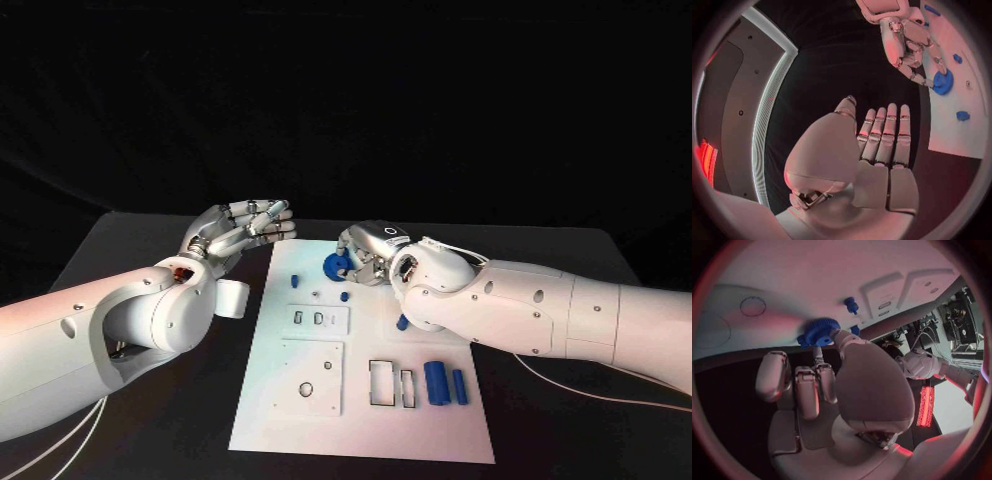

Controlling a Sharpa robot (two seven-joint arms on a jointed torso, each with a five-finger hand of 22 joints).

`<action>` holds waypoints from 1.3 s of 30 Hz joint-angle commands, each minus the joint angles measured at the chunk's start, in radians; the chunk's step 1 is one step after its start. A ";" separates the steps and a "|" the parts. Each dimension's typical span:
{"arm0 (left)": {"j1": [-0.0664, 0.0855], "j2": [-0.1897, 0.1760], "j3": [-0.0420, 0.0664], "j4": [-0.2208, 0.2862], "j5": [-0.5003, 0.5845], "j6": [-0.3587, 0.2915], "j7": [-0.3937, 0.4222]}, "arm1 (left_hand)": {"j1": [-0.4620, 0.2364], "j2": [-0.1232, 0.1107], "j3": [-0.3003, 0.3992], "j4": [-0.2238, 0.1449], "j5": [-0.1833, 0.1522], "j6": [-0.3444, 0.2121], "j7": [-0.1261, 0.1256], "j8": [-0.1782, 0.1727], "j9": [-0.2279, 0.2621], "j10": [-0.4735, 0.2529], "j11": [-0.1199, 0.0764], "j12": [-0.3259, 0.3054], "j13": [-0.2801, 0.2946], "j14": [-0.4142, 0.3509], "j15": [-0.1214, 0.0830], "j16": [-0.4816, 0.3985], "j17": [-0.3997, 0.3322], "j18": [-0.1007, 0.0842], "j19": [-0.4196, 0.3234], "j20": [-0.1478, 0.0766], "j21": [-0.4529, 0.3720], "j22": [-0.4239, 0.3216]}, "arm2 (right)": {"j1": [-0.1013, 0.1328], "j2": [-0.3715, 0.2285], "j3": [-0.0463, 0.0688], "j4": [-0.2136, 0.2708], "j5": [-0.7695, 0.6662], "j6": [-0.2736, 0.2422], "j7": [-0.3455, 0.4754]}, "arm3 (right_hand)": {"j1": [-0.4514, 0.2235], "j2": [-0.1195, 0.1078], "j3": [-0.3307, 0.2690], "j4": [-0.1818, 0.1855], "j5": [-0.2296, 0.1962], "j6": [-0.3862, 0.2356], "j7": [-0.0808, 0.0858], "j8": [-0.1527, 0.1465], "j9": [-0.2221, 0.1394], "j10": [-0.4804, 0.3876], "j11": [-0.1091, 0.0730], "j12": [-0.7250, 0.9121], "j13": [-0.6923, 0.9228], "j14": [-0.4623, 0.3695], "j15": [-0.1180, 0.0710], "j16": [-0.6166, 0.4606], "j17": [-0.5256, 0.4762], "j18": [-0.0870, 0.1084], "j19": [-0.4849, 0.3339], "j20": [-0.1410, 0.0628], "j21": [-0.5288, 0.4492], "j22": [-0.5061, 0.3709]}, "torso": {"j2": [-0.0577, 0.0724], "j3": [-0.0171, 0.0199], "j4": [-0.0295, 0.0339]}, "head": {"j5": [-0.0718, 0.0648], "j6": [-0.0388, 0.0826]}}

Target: Assemble the parts on the task board

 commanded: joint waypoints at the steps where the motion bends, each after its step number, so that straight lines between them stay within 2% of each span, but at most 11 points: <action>1: 0.001 0.000 0.001 0.003 0.002 0.007 0.006 | -0.001 0.006 -0.002 -0.003 0.002 -0.007 0.038 -0.003 0.002 -0.004 0.003 0.007 0.000 -0.007 -0.002 0.000 0.001 0.010 -0.007 0.003 -0.006 -0.001 | -0.001 0.001 0.000 -0.002 -0.016 0.014 0.001 | -0.011 -0.016 0.004 0.003 -0.030 -0.031 0.009 -0.025 -0.013 -0.004 0.011 -0.007 0.074 0.102 0.013 0.004 0.263 -0.015 -0.001 0.014 -0.004 -0.001 | -0.001 0.0005 -0.0003 | 0.002 -0.001; 5: 0.001 0.000 0.001 0.002 0.002 0.007 0.005 | -0.001 0.006 -0.002 -0.003 0.002 -0.007 0.038 -0.003 0.002 -0.004 0.003 0.007 0.000 -0.007 -0.002 0.000 0.001 0.010 -0.007 0.003 -0.006 -0.001 | -0.001 0.001 -0.001 0.003 -0.010 0.029 0.008 | -0.037 -0.024 -0.012 0.010 -0.047 -0.051 0.015 -0.042 -0.022 -0.010 0.017 -0.012 0.067 0.102 0.019 0.004 0.263 -0.014 -0.001 0.020 -0.007 -0.001 | -0.001 0.0007 0.0004 | 0.002 -0.001; 13: 0.001 -0.002 0.001 0.000 0.002 0.005 0.006 | -0.001 0.005 -0.003 -0.003 0.002 -0.008 0.038 -0.003 0.002 -0.005 0.004 0.007 0.000 -0.007 -0.002 0.000 0.002 0.010 -0.007 0.003 -0.006 -0.001 | -0.001 -0.008 -0.001 0.011 0.005 0.035 0.014 | -0.071 -0.018 -0.032 0.012 -0.026 -0.048 0.015 -0.046 -0.026 -0.007 0.018 -0.009 0.072 0.102 0.020 0.004 0.263 -0.014 0.001 0.023 -0.006 0.004 | -0.001 0.0007 -0.0031 | 0.002 0.000; 18: 0.001 -0.003 0.001 0.000 0.002 0.004 0.005 | -0.001 0.005 -0.003 -0.003 0.002 -0.009 0.038 -0.003 0.002 -0.006 0.004 0.007 0.000 -0.008 -0.002 0.001 0.002 0.010 -0.007 0.004 -0.006 -0.002 | -0.001 -0.010 -0.001 0.013 0.013 0.044 0.012 | -0.074 -0.016 -0.033 0.012 -0.017 -0.042 0.014 -0.044 -0.026 -0.004 0.017 -0.006 0.076 0.102 0.020 0.004 0.263 -0.015 0.003 0.023 -0.003 0.007 | 0.000 0.0015 -0.0011 | 0.000 -0.001; 20: 0.001 -0.003 0.001 0.000 0.002 0.005 0.005 | -0.001 0.005 -0.003 -0.003 0.002 -0.009 0.038 -0.003 0.002 -0.006 0.004 0.007 0.000 -0.008 -0.001 0.001 0.002 0.010 -0.007 0.004 -0.006 -0.002 | -0.001 -0.011 -0.001 0.013 0.014 0.049 0.008 | -0.075 -0.002 -0.025 0.011 -0.014 -0.031 0.012 -0.040 -0.024 0.000 0.016 -0.002 0.081 0.102 0.019 0.004 0.263 -0.015 0.005 0.023 -0.001 0.011 | -0.001 0.0009 0.0010 | -0.001 0.000; 23: 0.001 -0.002 0.001 0.000 0.002 0.006 0.005 | 0.000 0.006 -0.003 -0.003 0.003 -0.009 0.038 -0.003 0.002 -0.006 0.004 0.007 0.000 -0.008 -0.001 0.001 0.002 0.010 -0.007 0.004 -0.006 -0.002 | -0.001 -0.015 -0.001 0.016 0.015 0.028 0.004 | -0.075 0.002 -0.022 0.010 -0.010 -0.028 0.012 -0.040 -0.024 0.001 0.015 -0.002 0.081 0.102 0.018 0.004 0.263 -0.015 0.005 0.022 -0.001 0.011 | -0.001 0.0002 0.0013 | 0.000 0.000; 26: 0.001 -0.002 0.001 0.000 0.002 0.006 0.006 | 0.000 0.006 -0.003 -0.003 0.003 -0.009 0.038 -0.003 0.002 -0.006 0.004 0.007 0.000 -0.008 -0.001 0.001 0.002 0.010 -0.007 0.004 -0.006 -0.002 | -0.001 -0.033 0.000 0.033 0.017 -0.029 0.006 | -0.075 0.001 -0.016 0.008 0.012 -0.027 0.011 -0.041 -0.025 0.003 0.014 0.001 0.084 0.102 0.017 0.004 0.263 -0.015 0.005 0.021 -0.002 0.012 | -0.002 0.0006 0.0007 | 0.000 0.001; 30: 0.001 -0.002 0.001 -0.002 0.002 0.005 0.006 | 0.000 0.006 -0.003 -0.003 0.003 -0.009 0.038 -0.003 0.002 -0.006 0.004 0.007 0.000 -0.008 -0.001 0.001 0.002 0.010 -0.007 0.004 -0.006 -0.002 | 0.005 -0.087 0.002 0.081 0.049 -0.109 0.030 | -0.076 -0.006 -0.018 0.006 0.009 -0.027 0.011 -0.042 -0.026 0.005 0.014 0.003 0.086 0.102 0.017 0.004 0.263 -0.015 0.005 0.021 -0.003 0.011 | -0.005 0.0012 -0.0030 | 0.001 0.002; 33: 0.001 -0.002 0.001 -0.003 0.002 0.005 0.005 | 0.001 0.006 -0.003 -0.004 0.004 -0.009 0.038 -0.003 0.002 -0.007 0.004 0.007 0.000 -0.008 -0.001 0.001 0.003 0.010 -0.006 0.004 -0.006 -0.002 | 0.019 -0.151 0.004 0.135 0.114 -0.139 0.073 | -0.069 -0.012 -0.016 0.001 -0.001 -0.026 0.011 -0.043 -0.026 0.004 0.014 0.002 0.086 0.102 0.017 0.004 0.263 -0.014 0.003 0.021 -0.006 0.009 | -0.008 0.0006 -0.0062 | -0.005 0.007; 36: 0.001 -0.002 0.001 -0.003 0.003 0.005 0.005 | 0.001 0.006 -0.003 -0.004 0.004 -0.009 0.038 -0.003 0.002 -0.007 0.004 0.007 0.000 -0.008 -0.001 0.001 0.003 0.010 -0.006 0.004 -0.006 -0.002 | 0.031 -0.218 0.005 0.181 0.200 -0.120 0.126 | -0.059 -0.015 -0.013 -0.005 -0.007 -0.024 0.011 -0.043 -0.026 -0.001 0.014 -0.003 0.080 0.102 0.017 0.004 0.263 -0.012 -0.001 0.021 -0.014 0.001 | -0.013 -0.0001 -0.0102 | -0.011 0.007; 39: 0.001 -0.002 0.001 -0.003 0.003 0.005 0.010 | 0.001 0.006 -0.003 -0.004 0.005 -0.009 0.038 -0.003 0.002 -0.007 0.004 0.007 0.000 -0.008 -0.001 0.001 0.003 0.010 -0.006 0.004 -0.005 -0.002 | 0.040 -0.298 0.005 0.214 0.300 -0.047 0.242 | -0.068 -0.025 -0.030 0.003 -0.012 -0.024 0.011 -0.045 -0.027 -0.043 0.015 -0.043 0.029 0.102 0.017 0.004 0.263 -0.005 -0.022 0.021 -0.048 -0.028 | -0.020 -0.0006 -0.0179 | -0.011 0.007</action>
